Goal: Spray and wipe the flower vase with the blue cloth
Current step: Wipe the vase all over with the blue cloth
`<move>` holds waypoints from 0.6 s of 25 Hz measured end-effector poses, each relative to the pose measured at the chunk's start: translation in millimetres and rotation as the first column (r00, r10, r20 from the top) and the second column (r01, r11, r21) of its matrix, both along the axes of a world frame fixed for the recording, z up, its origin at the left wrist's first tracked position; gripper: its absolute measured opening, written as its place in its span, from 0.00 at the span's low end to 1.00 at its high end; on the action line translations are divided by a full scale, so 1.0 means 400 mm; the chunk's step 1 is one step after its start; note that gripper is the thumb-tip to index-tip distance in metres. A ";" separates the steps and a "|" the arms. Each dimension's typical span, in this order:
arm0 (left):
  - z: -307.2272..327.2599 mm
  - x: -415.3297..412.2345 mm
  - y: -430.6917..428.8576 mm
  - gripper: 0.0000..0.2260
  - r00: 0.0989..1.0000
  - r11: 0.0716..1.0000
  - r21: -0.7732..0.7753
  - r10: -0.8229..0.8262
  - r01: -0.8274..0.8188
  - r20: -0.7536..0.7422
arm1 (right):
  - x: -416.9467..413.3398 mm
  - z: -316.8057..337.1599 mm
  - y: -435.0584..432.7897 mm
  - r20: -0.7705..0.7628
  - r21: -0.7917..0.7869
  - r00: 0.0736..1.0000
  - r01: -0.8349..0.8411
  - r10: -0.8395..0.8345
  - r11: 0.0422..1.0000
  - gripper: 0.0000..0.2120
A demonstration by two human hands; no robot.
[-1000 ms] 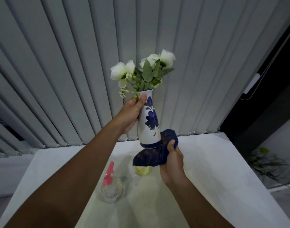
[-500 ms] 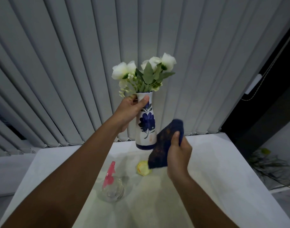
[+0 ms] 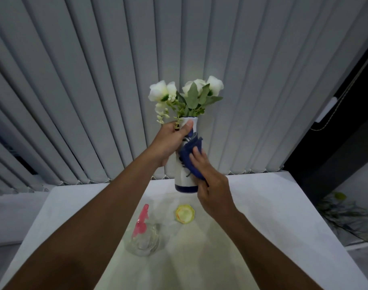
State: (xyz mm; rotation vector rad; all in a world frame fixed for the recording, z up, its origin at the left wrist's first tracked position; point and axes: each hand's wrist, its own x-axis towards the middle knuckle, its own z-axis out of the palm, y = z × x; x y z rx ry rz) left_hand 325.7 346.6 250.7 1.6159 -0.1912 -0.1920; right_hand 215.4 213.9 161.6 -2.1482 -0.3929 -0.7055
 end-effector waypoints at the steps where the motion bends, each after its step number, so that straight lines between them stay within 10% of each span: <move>1: -0.008 -0.002 0.001 0.11 1.000 1.000 0.012 0.009 -0.008 -0.004 | -0.019 -0.028 0.001 0.023 -0.014 1.000 -0.004 0.004 1.000 0.29; 6: -0.013 0.005 0.010 0.09 0.999 0.998 0.058 0.038 -0.038 -0.001 | -0.107 -0.153 -0.020 0.037 -0.077 0.999 -0.033 0.036 0.997 0.29; 9: 0.011 0.010 0.013 0.10 1.000 0.997 0.071 0.014 -0.015 0.015 | -0.141 -0.187 -0.020 -0.141 0.192 0.989 0.070 -0.043 0.979 0.24; 12: 0.015 0.005 0.008 0.11 0.998 0.996 0.068 -0.054 0.053 0.017 | -0.121 -0.148 -0.001 -0.503 0.497 0.833 0.496 -0.229 0.712 0.12; 15: 0.004 -0.002 0.000 0.11 0.994 0.991 0.077 -0.109 0.108 0.004 | -0.075 -0.097 -0.017 -0.724 0.665 0.690 0.698 0.000 0.265 0.11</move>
